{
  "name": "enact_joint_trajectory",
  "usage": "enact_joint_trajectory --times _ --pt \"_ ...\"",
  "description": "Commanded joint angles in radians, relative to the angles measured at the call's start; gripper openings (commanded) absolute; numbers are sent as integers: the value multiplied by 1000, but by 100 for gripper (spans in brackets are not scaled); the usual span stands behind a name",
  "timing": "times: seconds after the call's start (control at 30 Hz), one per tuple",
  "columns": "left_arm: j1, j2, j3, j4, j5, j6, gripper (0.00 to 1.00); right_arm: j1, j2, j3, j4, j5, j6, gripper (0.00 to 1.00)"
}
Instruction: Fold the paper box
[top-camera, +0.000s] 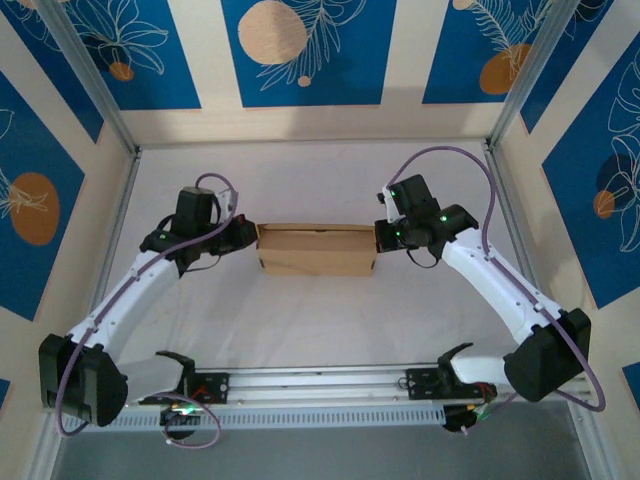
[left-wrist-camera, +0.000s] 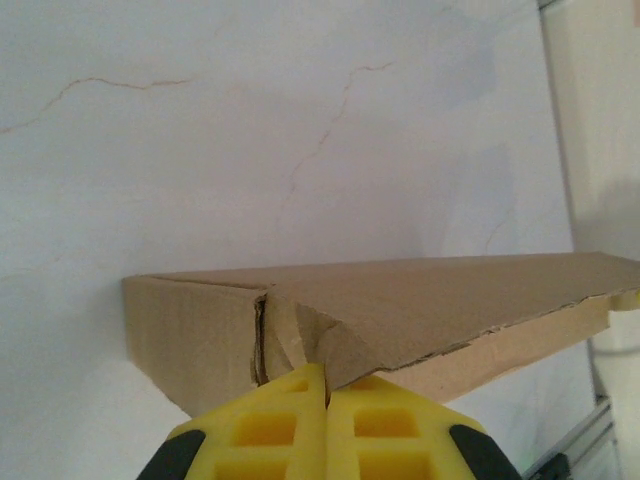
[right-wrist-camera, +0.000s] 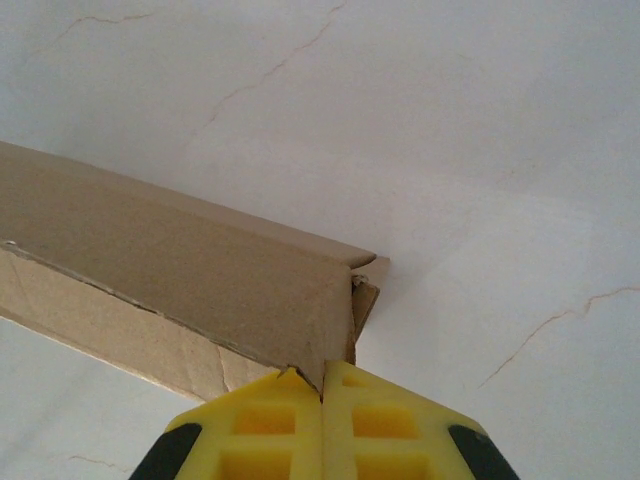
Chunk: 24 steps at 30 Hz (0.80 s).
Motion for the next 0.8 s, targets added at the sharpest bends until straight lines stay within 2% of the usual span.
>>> enact_joint_trajectory --times 0.0,0.2,0.53,0.77 --pt "34 -15 -61 32 8 -83 0 -4 16 9 -53 -1 13 0" --pt "54 -23 -82 58 13 -116 0 -3 13 8 -53 1 15 0" --pt "65 -61 -67 -48 -83 27 0 -3 8 0 -50 2 19 0" --pt "71 -72 -86 -57 -110 51 0 -4 6 11 -57 10 19 0"
